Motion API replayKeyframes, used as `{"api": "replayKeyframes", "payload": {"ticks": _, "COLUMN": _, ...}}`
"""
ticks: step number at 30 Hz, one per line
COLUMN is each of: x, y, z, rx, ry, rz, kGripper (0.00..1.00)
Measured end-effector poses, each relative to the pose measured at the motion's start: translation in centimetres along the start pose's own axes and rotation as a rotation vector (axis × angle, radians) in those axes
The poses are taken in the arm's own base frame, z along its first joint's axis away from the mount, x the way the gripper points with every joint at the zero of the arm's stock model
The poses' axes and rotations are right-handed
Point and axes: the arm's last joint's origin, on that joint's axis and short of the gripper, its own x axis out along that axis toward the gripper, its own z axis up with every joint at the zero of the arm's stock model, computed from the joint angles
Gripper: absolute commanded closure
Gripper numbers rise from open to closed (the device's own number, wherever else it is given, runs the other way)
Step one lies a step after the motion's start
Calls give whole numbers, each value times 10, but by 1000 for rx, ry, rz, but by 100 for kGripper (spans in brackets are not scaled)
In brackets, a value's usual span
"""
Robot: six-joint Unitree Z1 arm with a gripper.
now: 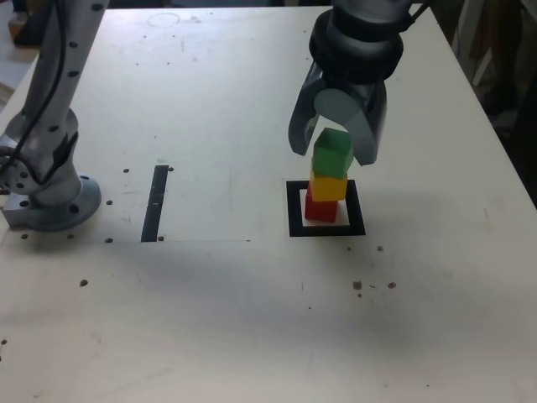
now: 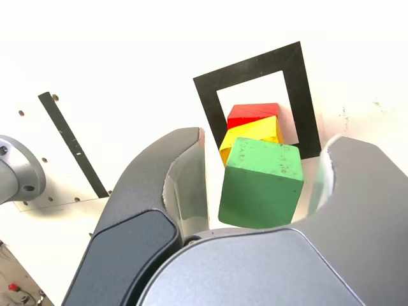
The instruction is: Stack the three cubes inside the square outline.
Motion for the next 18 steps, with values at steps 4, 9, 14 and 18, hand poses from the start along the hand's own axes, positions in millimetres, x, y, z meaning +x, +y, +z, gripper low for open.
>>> {"api": "replayKeyframes", "payload": {"ticks": 4, "x": -1, "y": 0, "z": -2, "rx": -3, "ry": 0, "rz": 8, "kGripper": 0}}
{"api": "replayKeyframes", "payload": {"ticks": 9, "x": -10, "y": 2, "z": -16, "rx": -23, "ry": -19, "rz": 30, "kGripper": 1}}
{"api": "replayKeyframes", "payload": {"ticks": 14, "x": -21, "y": 0, "z": -52, "rx": -66, "ry": -27, "rz": 49, "kGripper": 1}}
{"api": "replayKeyframes", "payload": {"ticks": 18, "x": -22, "y": -3, "z": -81, "rx": -102, "ry": -19, "rz": 50, "kGripper": 1}}
